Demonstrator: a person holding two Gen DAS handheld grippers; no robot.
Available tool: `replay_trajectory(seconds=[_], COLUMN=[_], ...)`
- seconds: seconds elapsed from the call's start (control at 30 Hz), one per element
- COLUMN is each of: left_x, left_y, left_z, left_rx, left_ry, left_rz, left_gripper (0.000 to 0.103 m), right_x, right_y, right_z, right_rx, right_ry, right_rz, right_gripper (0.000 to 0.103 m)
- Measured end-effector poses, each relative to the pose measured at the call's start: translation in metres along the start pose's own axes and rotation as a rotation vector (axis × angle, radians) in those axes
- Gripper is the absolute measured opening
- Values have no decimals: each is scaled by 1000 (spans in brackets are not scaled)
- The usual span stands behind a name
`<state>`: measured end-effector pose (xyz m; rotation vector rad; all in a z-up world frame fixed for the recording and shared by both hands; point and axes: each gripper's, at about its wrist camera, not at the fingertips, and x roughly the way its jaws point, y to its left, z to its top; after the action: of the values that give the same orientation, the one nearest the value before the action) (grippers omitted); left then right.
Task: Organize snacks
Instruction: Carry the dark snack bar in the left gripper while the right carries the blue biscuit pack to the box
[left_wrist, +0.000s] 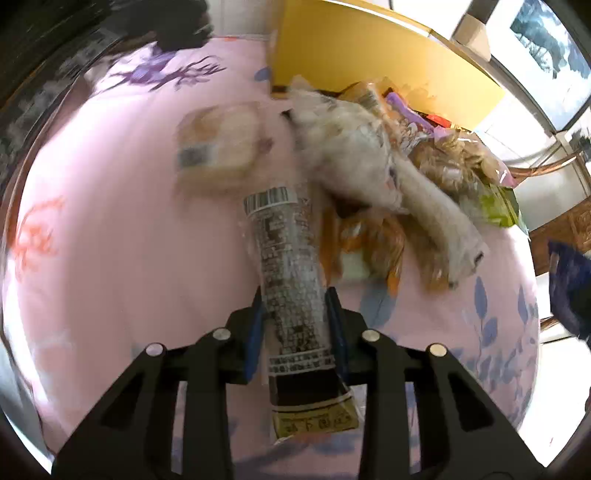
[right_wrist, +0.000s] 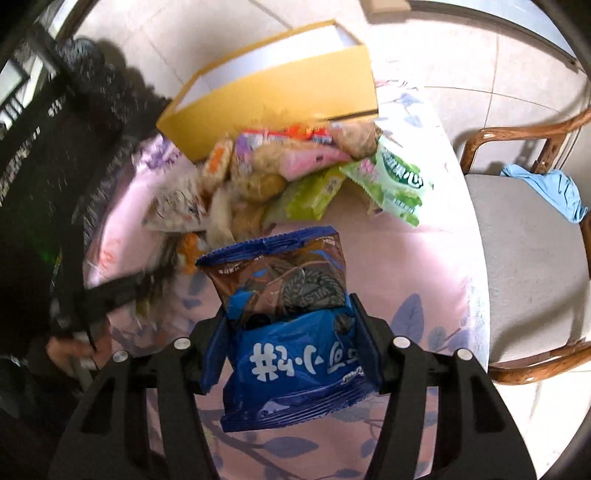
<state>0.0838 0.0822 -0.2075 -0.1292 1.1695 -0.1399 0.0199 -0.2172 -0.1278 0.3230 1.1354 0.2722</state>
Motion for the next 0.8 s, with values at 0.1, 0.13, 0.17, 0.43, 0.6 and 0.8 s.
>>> replay_trajectory(seconds=[0.1,0.13,0.17,0.43,0.6,0.8], left_x=[-19,-23,-30,-114,-148,-139], left_y=[13,14,15,-4,-27,-50], left_z=[-24,-28,-32,-20,24,114], left_rx=[-70,-77,-77,25,69,60], left_ry=[-5,-7,-14,-206,-356,-439], left_rz=[-110,-109,-101,-57,0,36], left_gripper=[30,30,30,30,31,31], right_x=[-13,-17,-24,-57,-74,-64], right_y=[16,20,22,50,57,58], right_z=[2,2,2,27,73,155], right_rx=[-42,-51,-56,-134,-155,-187], right_ry=[-33,-44,-53,-173,-312,-420], right_rz=[-4,1,9,28,14,-12], right_gripper=[60,60,60,60,60,60])
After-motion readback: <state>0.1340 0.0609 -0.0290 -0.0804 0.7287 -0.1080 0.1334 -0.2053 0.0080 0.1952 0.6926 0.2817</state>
